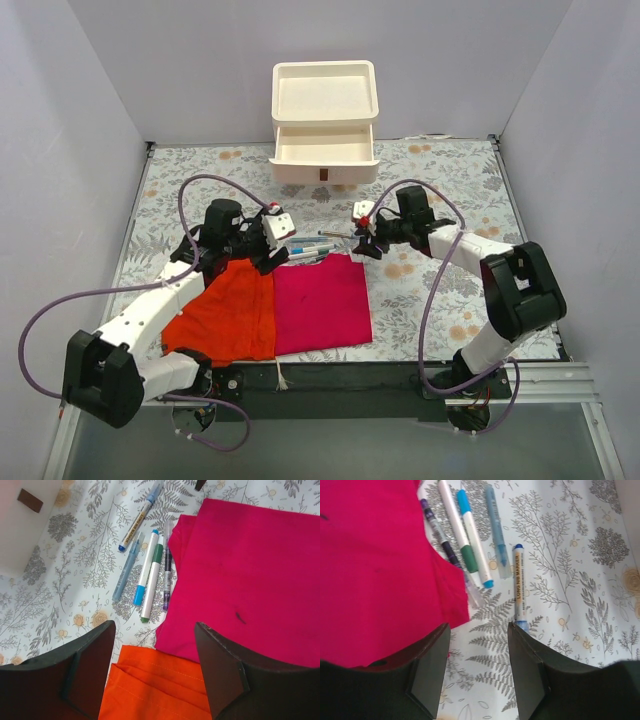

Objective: Sort the stationery into containers
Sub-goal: Pick up the pen from the center of the board.

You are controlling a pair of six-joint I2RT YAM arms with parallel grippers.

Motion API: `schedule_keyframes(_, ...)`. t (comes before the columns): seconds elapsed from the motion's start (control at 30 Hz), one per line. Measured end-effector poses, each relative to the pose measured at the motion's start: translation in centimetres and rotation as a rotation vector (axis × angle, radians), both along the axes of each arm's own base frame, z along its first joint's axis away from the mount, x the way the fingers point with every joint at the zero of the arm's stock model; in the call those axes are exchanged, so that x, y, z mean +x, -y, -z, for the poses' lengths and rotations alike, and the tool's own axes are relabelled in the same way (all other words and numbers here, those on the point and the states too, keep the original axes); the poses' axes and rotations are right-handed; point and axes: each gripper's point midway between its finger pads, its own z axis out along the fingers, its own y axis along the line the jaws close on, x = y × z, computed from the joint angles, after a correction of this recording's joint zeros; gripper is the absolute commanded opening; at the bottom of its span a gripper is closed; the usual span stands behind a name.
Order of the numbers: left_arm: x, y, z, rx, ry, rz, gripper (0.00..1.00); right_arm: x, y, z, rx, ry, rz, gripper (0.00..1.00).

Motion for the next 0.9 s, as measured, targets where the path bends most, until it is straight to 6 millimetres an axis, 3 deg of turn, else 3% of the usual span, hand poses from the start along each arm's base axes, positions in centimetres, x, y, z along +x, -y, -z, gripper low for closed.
schedule_keyframes(0.17,-0.9,-0.7,-1.5,-0.013,0.020,-0.031,0.64,2.7,-0.6,1.1,-0.007,0.026,0.026,0.56)
schedule_keyframes(0.33,-1.3,-1.4,-0.7,0.014,-0.014,-0.057,0.64,5.3,-0.7,2.9,-0.035,0.013,0.082,0.54)
schedule_keyframes(0.5,-1.3,-1.6,-0.3,0.023,-0.030,-0.072,0.64,7.3,-1.0,2.7,-0.038,0.021,0.119,0.53)
schedule_keyframes(0.73,-0.8,-1.8,0.4,0.039,-0.047,-0.097,0.64,8.4,-1.0,1.7,-0.063,0.050,0.125,0.52)
schedule_keyframes(0.9,-0.6,-1.7,0.3,0.034,-0.037,-0.103,0.64,8.0,-0.4,2.1,-0.119,0.044,0.095,0.52)
